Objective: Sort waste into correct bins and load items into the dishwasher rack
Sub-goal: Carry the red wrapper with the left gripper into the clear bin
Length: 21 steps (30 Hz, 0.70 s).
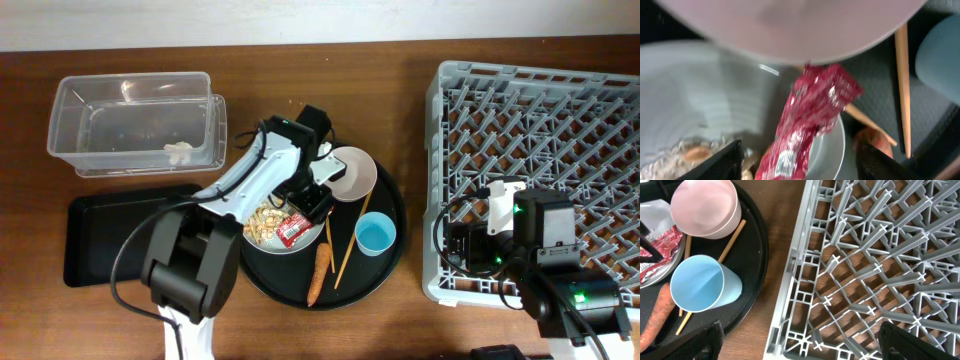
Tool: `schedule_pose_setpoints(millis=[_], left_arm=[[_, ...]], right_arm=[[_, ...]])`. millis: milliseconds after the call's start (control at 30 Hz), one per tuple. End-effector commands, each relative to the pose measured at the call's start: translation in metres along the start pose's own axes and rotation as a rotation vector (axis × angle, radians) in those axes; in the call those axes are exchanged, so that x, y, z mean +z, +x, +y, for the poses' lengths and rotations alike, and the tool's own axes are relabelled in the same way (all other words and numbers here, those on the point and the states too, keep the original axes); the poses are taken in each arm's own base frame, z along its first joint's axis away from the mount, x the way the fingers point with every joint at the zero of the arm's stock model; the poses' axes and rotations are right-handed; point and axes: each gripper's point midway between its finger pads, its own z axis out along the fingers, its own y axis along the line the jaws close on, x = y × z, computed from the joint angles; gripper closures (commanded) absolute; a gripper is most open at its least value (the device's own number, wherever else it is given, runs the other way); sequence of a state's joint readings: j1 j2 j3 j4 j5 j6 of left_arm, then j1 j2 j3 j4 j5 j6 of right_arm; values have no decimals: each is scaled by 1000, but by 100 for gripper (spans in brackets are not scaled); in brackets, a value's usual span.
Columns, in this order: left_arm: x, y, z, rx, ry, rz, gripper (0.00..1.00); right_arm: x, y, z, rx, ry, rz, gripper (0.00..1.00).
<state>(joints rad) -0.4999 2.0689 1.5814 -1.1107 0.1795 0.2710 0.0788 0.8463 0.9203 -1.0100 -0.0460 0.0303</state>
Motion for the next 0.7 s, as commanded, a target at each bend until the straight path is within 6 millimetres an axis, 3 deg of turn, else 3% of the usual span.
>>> schedule_pose_setpoints(millis=[0, 67, 133, 167, 233, 333, 500, 667], left_arm=[[13, -2, 0, 21, 2, 10, 38], [17, -1, 0, 19, 5, 21, 39], [22, 0, 1, 17, 8, 32, 48], [22, 1, 1, 16, 9, 33, 57], [22, 1, 1, 16, 8, 33, 67], [21, 1, 2, 16, 1, 37, 100], [-6, 5, 9, 11, -57, 80, 100], [-77, -10, 30, -29, -124, -60, 100]], right_arm=[[-6, -8, 2, 5, -7, -27, 2], [-6, -8, 2, 5, -7, -27, 2], [-6, -8, 2, 5, -7, -26, 2], [-6, -8, 2, 5, -7, -26, 2], [-6, -8, 2, 5, -7, -26, 2], [-6, -8, 2, 5, -7, -26, 2], [-6, -8, 2, 5, -7, -26, 2], [-6, -8, 2, 5, -7, -26, 2]])
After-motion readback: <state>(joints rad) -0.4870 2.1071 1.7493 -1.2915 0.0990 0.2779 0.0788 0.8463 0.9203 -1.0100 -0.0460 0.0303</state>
